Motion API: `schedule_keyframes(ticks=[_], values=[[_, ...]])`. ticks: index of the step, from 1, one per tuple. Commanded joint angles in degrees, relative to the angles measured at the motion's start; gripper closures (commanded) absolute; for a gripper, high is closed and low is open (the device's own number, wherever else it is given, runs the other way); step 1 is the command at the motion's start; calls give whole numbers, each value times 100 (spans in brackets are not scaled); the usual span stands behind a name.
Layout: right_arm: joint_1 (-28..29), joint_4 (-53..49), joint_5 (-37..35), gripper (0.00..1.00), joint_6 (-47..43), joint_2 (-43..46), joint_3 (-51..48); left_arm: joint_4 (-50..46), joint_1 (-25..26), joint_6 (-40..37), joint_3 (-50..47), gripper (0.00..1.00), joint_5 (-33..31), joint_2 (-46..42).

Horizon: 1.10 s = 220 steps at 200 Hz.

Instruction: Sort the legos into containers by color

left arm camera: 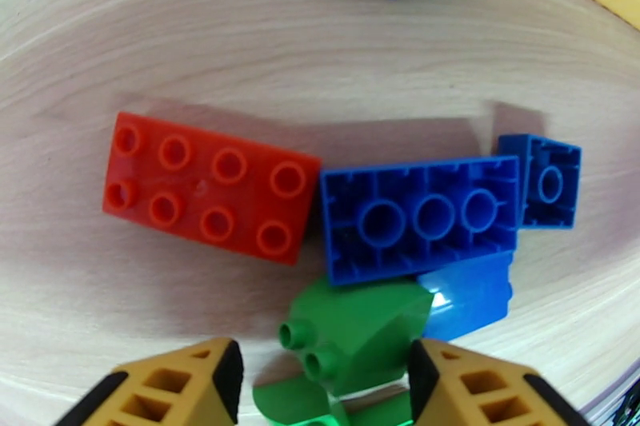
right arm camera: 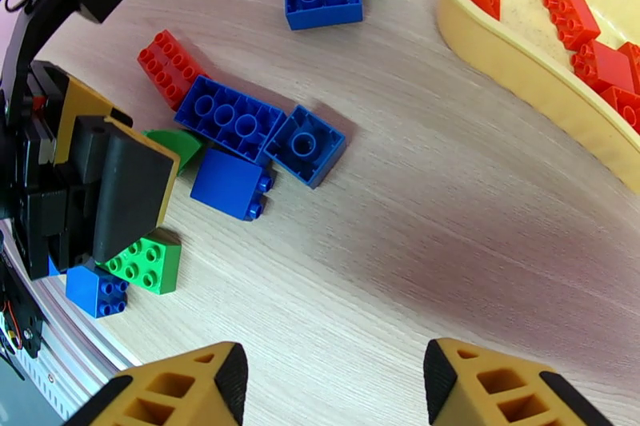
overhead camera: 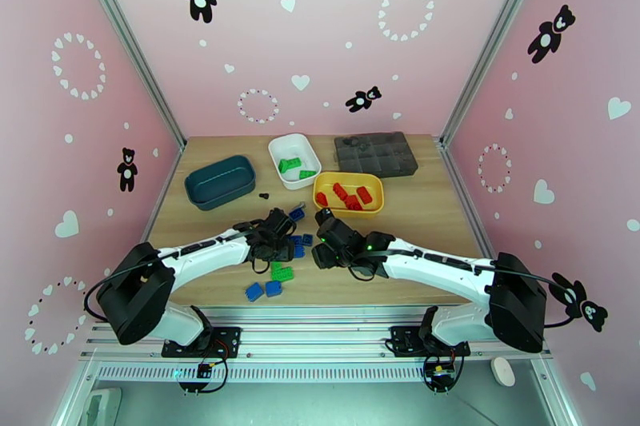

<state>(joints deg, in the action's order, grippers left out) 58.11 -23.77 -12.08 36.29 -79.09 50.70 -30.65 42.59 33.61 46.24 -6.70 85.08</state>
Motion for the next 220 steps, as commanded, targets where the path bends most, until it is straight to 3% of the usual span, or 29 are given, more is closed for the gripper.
schedule_keyframes(ticks=[1,22,58,169,220], values=[[25,47,-87,37,67,1,2,-97,38,-31,8,36,35,-191],[23,52,-84,37,68,0,18,-157,38,-38,1,30,-5,-363],[17,22,-93,37,53,25,45,-202,34,-165,166,32,-58,-151],[24,-92,-256,37,55,245,-25,-124,35,-353,464,47,-253,605],[17,-105,-333,37,46,234,-30,-275,41,-399,587,63,-306,600]])
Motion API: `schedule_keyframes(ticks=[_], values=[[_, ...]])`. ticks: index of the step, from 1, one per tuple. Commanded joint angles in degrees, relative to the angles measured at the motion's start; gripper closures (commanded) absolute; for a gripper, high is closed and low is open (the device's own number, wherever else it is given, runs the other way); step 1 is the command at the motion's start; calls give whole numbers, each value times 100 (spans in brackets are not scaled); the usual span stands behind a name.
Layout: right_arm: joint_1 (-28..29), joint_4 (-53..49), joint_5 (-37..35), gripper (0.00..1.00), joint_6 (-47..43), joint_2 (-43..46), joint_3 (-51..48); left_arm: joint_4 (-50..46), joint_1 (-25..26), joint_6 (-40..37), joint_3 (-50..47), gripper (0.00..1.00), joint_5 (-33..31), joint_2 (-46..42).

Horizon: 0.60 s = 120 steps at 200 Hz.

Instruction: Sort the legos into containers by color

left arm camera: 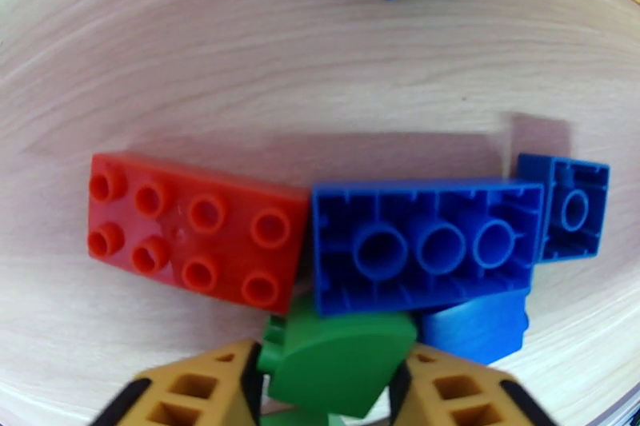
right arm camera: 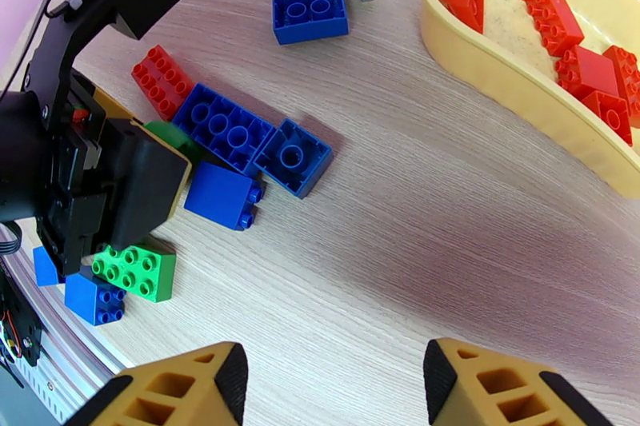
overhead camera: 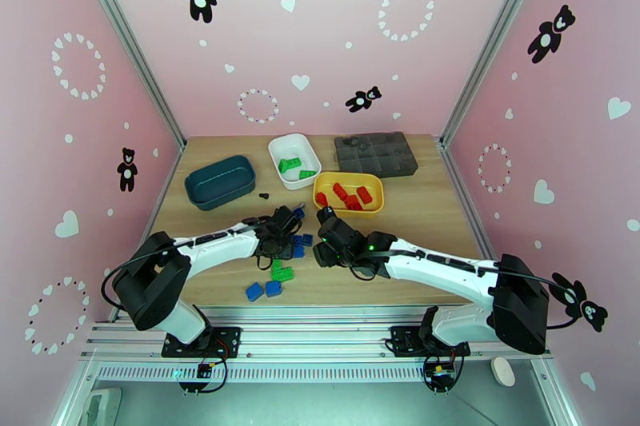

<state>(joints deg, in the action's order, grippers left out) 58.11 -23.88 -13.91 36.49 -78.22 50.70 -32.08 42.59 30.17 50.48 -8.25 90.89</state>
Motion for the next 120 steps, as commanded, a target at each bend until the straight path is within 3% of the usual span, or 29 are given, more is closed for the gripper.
schedule_keyframes(ticks=[1,78,120], values=[[21,-97,-152,37,25,143,-28,-133,40,-55,164,63,-151,13],[-206,78,-76,37,-70,107,37,-716,-2,-282,708,67,-108,-761],[-693,483,400,37,-58,103,136,-818,-469,-725,1755,67,-53,-438]])
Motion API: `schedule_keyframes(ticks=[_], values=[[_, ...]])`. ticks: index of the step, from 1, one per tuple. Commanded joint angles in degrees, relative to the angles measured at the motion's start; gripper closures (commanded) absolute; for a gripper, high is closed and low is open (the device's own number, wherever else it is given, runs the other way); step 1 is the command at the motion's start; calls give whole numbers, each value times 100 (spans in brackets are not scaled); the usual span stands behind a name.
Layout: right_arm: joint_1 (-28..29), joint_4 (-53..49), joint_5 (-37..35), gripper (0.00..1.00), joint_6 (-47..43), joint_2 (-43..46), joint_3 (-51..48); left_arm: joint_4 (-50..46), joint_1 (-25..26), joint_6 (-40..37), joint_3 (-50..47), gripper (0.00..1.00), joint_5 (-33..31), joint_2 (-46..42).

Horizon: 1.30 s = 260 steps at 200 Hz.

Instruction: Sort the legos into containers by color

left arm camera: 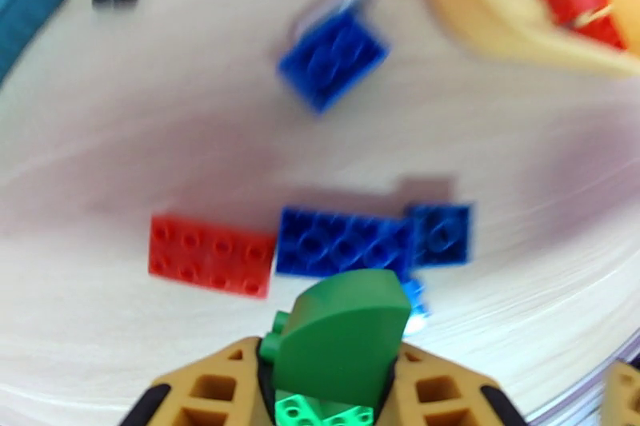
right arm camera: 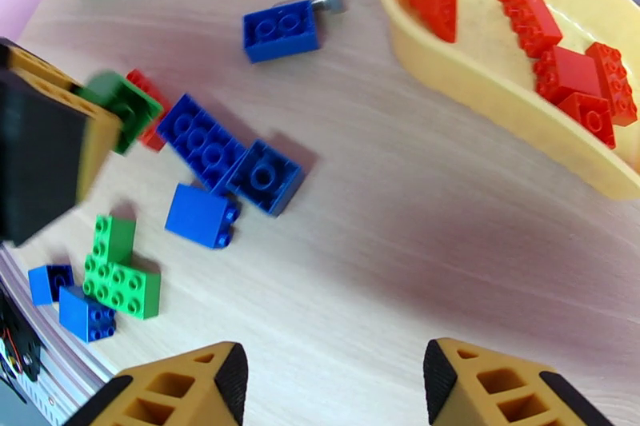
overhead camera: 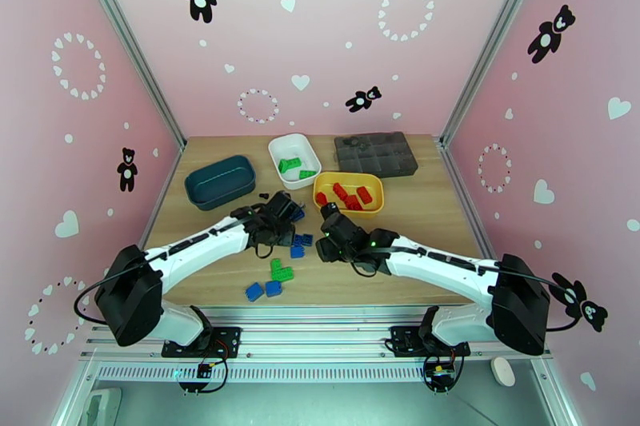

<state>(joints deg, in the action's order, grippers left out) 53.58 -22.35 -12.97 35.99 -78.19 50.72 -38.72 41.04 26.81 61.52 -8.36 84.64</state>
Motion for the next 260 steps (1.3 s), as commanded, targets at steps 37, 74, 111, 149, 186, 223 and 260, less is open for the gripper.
schedule_keyframes(ticks=[37,74,111,149,186,223,260], values=[[-466,366,506,37,-18,33,414,-118,-867,-767,2243,67,133,1278],[-472,273,535,37,3,111,577,-510,-1217,-925,4266,68,143,2857],[-472,171,447,37,77,361,467,-936,-1481,-912,5874,58,163,4190],[-472,21,363,37,99,598,304,-1049,-1481,-818,6186,23,237,4250],[-455,33,563,34,104,603,263,-828,-1404,-788,5333,17,120,3400],[-410,80,646,32,36,319,254,-403,-1233,-612,3788,18,52,2225],[-270,232,762,31,-2,-34,270,-338,-1017,-349,2466,18,-111,1406]])
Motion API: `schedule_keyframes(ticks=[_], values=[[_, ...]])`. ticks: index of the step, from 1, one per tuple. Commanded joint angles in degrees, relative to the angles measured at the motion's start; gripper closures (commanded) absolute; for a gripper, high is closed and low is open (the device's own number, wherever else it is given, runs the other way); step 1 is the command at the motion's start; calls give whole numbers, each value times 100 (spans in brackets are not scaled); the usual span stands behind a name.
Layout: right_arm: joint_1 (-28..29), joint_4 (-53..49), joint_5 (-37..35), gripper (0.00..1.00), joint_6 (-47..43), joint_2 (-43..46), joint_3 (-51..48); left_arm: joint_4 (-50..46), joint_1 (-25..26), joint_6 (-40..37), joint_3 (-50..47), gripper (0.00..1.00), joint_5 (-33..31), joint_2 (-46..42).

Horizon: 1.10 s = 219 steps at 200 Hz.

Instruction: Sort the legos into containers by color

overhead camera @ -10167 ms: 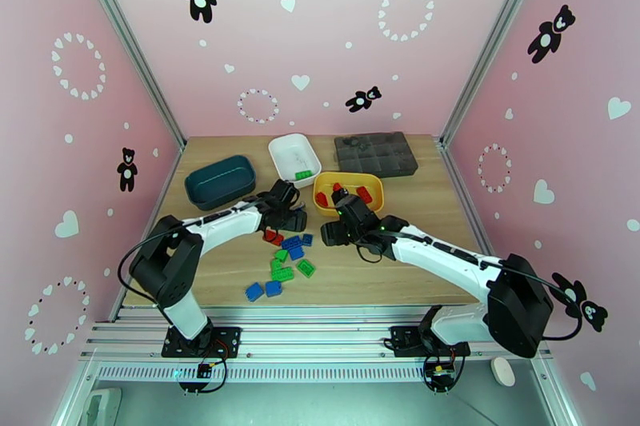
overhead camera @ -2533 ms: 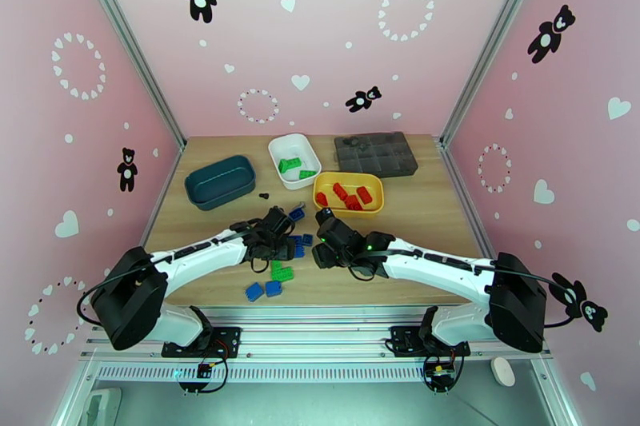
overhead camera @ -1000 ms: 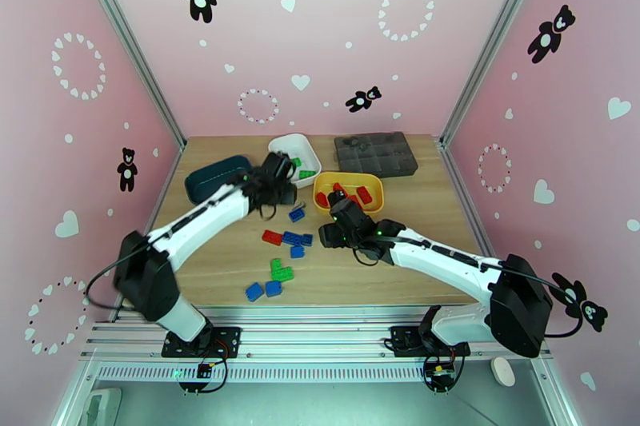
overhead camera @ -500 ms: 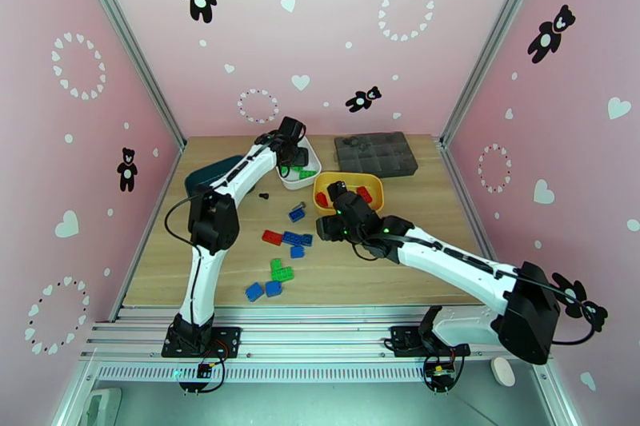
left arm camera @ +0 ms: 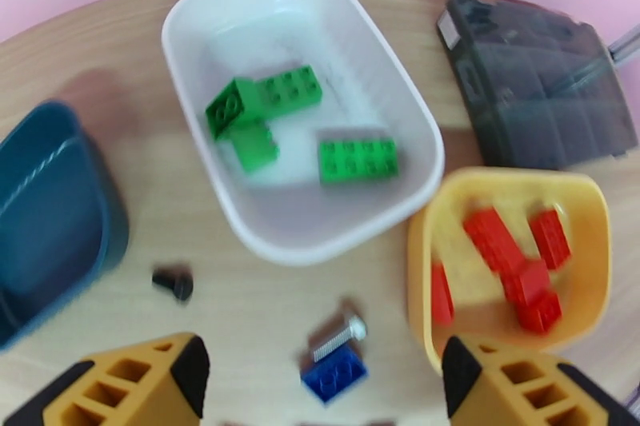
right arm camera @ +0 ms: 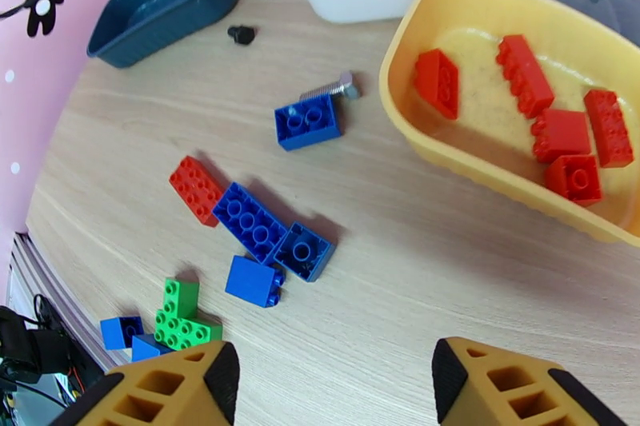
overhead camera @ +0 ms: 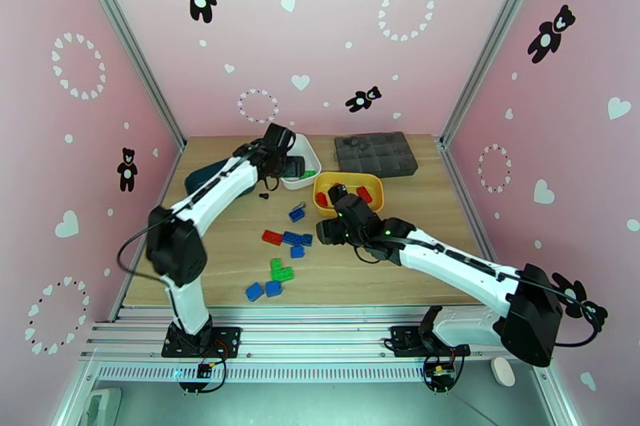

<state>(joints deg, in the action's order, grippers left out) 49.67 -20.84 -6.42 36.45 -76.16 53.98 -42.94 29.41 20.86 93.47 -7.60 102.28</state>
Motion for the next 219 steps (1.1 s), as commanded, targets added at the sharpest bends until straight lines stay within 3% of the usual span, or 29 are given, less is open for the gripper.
schedule_keyframes(ticks=[1,101,160,219], values=[[122,81,101,32,-49,-248,-55,88,149,253,-767,18,-197,-384],[315,52,-123,33,46,-489,-342,285,1026,1893,-4262,21,-71,-2443],[333,57,-84,34,56,-464,-446,709,1621,2537,-4925,24,-2,-2006],[333,106,-166,34,83,-307,-563,792,1711,2626,-4988,38,-54,-1566]])
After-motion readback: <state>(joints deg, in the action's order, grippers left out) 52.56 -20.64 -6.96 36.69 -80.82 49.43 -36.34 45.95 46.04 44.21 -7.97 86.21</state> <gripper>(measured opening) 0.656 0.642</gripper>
